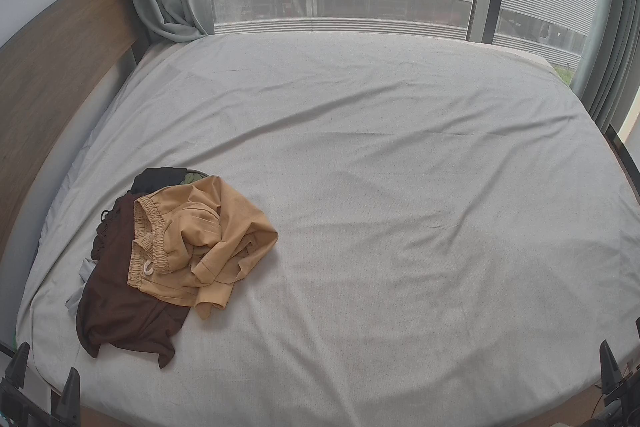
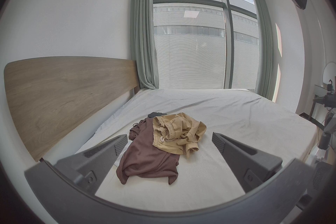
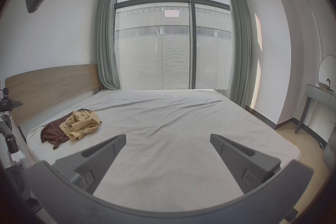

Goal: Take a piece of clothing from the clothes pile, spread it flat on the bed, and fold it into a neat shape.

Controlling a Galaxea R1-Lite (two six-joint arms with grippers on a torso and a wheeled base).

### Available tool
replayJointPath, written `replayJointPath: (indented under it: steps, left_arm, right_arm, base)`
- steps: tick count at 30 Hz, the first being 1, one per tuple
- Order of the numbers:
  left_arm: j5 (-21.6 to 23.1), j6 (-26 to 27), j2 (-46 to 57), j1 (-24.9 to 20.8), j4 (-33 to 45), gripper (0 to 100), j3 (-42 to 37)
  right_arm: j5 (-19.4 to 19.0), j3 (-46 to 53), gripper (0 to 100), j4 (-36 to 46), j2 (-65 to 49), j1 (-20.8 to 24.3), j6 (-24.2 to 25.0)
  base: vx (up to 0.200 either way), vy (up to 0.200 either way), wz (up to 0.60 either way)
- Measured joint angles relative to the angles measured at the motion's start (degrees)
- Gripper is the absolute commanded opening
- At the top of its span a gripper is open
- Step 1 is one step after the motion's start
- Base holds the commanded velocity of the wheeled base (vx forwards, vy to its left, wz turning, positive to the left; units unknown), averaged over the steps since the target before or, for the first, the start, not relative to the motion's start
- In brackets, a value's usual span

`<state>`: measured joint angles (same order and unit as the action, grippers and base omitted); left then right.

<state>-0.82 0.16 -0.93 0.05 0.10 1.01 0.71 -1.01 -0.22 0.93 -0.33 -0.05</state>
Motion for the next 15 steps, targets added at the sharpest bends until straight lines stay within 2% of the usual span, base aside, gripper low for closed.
replayJointPath:
  steps: [15]
  left_arm:
    - [0.0,-1.4,0.0,0.0,-0.1,100,0.0]
  right_arm:
    - [0.0,0.0,100,0.0,0.0,0.2,0.1]
  base:
    - [0.0,0.0,0.0]
